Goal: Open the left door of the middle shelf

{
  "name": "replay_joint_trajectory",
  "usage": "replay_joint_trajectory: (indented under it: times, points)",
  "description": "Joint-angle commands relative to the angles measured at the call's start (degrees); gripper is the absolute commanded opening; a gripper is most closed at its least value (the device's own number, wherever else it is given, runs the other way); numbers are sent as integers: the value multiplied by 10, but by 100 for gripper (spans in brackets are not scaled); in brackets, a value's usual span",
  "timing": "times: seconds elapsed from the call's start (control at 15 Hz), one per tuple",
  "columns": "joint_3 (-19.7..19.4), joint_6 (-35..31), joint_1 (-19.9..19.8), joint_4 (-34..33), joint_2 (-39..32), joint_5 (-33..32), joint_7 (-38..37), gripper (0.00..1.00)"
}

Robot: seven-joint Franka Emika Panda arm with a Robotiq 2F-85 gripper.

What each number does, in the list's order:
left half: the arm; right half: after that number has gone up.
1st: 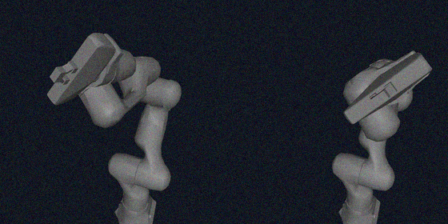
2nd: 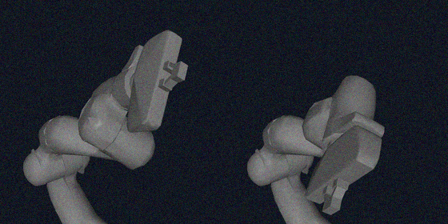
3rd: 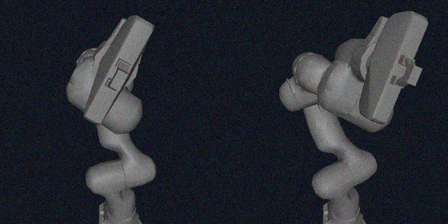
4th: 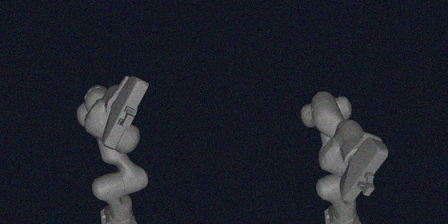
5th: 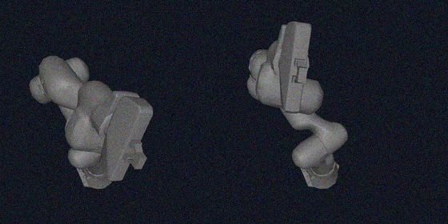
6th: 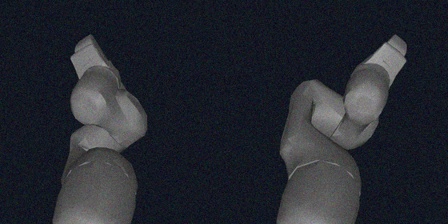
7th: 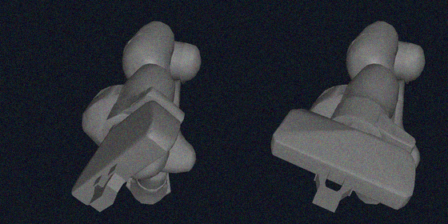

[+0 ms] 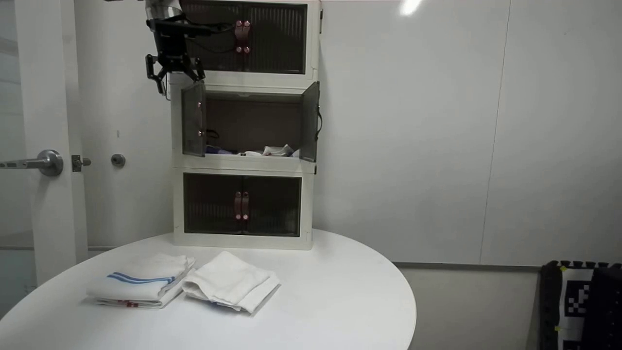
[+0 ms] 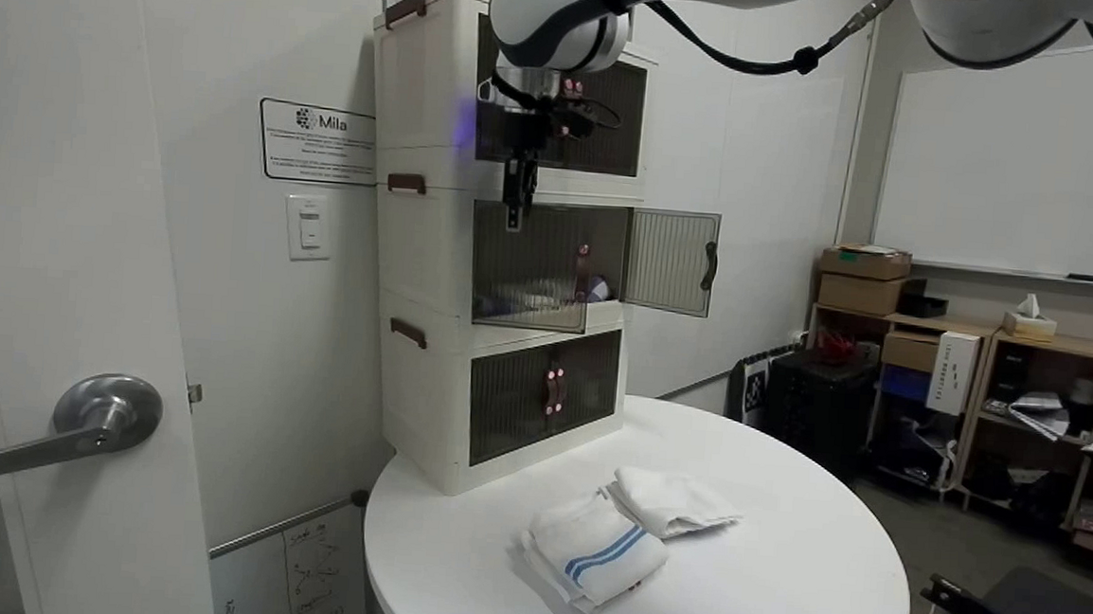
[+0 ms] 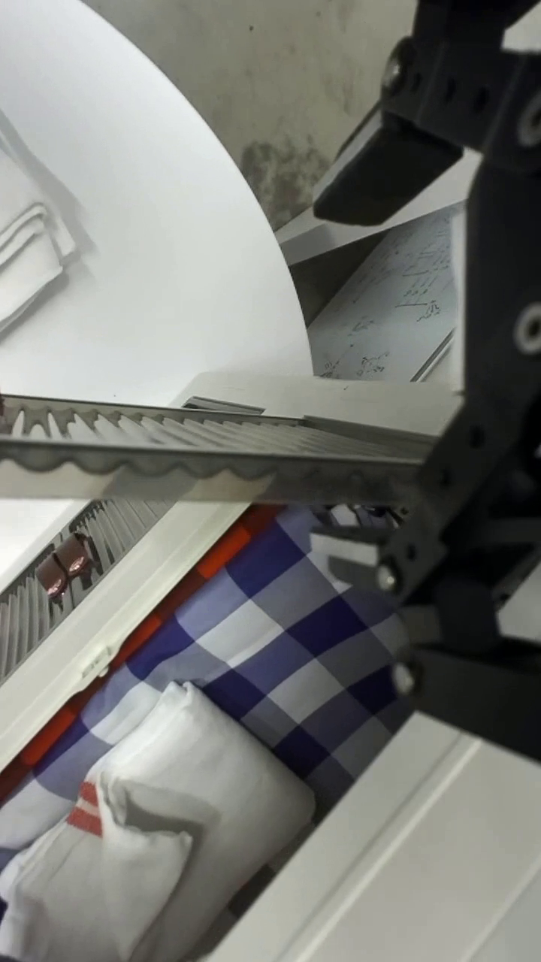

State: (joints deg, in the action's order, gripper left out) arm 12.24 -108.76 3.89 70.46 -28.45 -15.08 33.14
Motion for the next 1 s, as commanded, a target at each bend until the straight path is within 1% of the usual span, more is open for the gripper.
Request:
replay_joint_trajectory:
  times: [0.0, 0.27, 0.33, 0.67, 0.73, 0.93]
  points:
    - [-2, -1, 9, 37, 28, 1, -56, 100]
    - [-2, 4, 23, 51, 38, 1, -131, 100]
    - [-21, 7, 43, 49, 38, 9, -148, 100]
    - [-32, 5, 80, 50, 39, 8, -263, 100]
    - [-21, 1, 74, 54, 40, 2, -286, 100]
    - [-21, -7, 76, 59, 45, 7, -332, 100]
